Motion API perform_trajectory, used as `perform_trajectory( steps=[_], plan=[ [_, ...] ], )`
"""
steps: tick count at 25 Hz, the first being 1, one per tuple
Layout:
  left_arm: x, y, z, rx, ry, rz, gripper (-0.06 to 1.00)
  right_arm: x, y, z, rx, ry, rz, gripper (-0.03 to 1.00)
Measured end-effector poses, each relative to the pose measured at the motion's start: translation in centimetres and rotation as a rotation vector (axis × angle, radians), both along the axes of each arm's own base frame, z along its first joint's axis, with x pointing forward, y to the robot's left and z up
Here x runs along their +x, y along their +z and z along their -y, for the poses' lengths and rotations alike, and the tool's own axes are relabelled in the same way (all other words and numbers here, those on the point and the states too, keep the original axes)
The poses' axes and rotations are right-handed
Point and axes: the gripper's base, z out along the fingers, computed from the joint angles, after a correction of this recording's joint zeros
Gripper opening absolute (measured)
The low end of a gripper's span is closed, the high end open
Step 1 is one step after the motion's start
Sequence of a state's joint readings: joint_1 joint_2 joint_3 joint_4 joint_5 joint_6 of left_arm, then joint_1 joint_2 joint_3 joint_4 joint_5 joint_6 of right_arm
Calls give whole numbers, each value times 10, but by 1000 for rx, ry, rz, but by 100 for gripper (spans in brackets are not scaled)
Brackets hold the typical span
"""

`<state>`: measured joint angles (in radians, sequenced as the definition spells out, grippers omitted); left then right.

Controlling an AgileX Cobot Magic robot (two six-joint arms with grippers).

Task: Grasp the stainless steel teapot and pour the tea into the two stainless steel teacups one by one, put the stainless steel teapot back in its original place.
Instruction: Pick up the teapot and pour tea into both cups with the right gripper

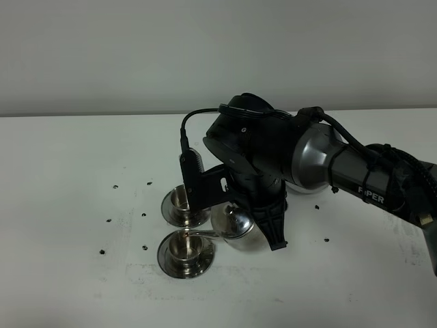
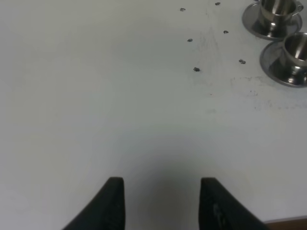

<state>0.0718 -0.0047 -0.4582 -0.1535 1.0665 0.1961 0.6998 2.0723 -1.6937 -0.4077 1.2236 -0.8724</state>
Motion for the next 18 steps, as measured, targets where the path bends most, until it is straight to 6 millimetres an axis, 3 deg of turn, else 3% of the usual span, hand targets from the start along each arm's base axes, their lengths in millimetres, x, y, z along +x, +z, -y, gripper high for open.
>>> perform_trajectory(
  steps=[18],
  plan=[
    [0, 0, 0, 1, -1, 0, 38, -1, -5, -5, -41, 31, 16, 19]
  ],
)
